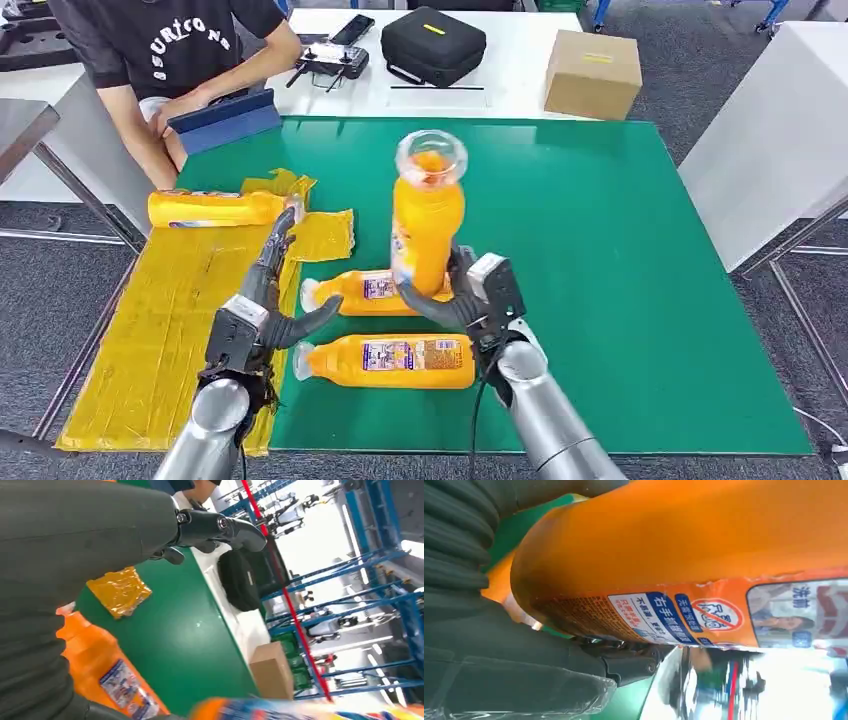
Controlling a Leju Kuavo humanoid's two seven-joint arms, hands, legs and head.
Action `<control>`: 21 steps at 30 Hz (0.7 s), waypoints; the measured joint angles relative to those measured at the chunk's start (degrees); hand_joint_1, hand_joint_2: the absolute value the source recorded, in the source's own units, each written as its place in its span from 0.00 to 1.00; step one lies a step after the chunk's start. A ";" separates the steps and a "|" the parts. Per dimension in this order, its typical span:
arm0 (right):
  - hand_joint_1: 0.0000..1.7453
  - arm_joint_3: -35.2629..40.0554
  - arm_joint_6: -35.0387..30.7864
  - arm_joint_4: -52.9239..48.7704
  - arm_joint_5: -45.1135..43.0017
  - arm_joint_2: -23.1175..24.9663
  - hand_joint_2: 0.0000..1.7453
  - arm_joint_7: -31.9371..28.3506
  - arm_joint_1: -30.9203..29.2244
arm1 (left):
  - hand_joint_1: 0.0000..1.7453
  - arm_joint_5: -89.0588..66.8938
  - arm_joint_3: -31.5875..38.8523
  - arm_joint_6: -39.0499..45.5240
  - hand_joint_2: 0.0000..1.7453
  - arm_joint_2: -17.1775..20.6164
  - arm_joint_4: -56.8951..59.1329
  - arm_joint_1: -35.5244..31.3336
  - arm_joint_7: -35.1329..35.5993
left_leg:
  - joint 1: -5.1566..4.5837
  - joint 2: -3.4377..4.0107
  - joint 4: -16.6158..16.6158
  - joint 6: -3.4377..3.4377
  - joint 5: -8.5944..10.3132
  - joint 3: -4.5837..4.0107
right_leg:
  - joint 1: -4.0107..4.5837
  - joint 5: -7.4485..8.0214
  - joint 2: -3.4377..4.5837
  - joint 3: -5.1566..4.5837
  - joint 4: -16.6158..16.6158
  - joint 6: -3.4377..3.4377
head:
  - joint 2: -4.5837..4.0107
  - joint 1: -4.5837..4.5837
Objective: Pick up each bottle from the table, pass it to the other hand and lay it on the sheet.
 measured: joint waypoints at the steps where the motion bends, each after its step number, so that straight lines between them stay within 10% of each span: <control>1: 1.00 1.25 -0.11 0.93 0.22 0.54 1.00 0.13 -0.49 | 0.00 0.56 0.02 -0.11 1.00 0.00 -0.54 0.00 0.00 | 0.00 0.00 0.00 0.00 0.00 0.00 | 0.00 0.00 0.00 0.00 0.00 0.00 | 0.00 0.02; 21: 1.00 10.29 -4.24 8.74 4.13 4.26 1.00 -1.40 -3.28 | 0.00 5.18 0.85 -3.98 1.00 0.70 -5.05 0.42 2.91 | -0.02 -0.05 0.00 0.00 0.00 -0.02 | -0.02 0.00 -0.01 0.01 0.00 0.00 | 0.00 0.02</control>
